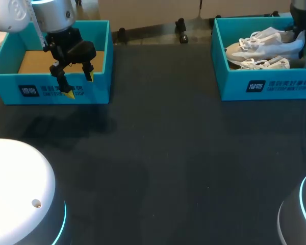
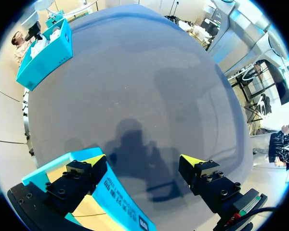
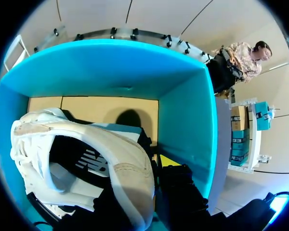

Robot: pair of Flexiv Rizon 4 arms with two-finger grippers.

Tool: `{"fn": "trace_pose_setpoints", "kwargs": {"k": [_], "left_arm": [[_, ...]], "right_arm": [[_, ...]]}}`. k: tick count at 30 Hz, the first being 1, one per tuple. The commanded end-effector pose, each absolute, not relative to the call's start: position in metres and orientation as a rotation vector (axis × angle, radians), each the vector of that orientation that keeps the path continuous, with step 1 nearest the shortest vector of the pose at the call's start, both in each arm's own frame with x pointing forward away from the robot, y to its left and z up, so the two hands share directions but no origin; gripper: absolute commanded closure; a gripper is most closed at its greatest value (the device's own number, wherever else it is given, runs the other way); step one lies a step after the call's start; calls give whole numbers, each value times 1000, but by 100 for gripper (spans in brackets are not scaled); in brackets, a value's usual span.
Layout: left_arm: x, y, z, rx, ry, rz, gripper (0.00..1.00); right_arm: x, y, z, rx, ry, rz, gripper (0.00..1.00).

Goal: Take the shoe out of the shoebox, open the shoe tongue, remove and reinsert the insole, then place the shoe into the shoebox

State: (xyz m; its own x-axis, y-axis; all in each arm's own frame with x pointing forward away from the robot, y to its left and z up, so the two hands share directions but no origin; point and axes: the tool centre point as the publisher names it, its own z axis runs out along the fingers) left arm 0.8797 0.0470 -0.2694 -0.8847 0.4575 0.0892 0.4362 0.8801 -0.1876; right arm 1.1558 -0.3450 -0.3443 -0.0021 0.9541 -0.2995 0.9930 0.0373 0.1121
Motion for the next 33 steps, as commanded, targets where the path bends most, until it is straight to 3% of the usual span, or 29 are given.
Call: {"fn": "trace_pose_setpoints", "kwargs": {"k": [1, 33], "left_arm": [[880, 47, -269, -698, -2919, 242, 0], [880, 47, -269, -698, -2919, 242, 0]], "right_arm": [[1165, -346, -348, 1997, 2037, -198, 100], [1170, -348, -366, 2021, 2068, -179, 100]]}}
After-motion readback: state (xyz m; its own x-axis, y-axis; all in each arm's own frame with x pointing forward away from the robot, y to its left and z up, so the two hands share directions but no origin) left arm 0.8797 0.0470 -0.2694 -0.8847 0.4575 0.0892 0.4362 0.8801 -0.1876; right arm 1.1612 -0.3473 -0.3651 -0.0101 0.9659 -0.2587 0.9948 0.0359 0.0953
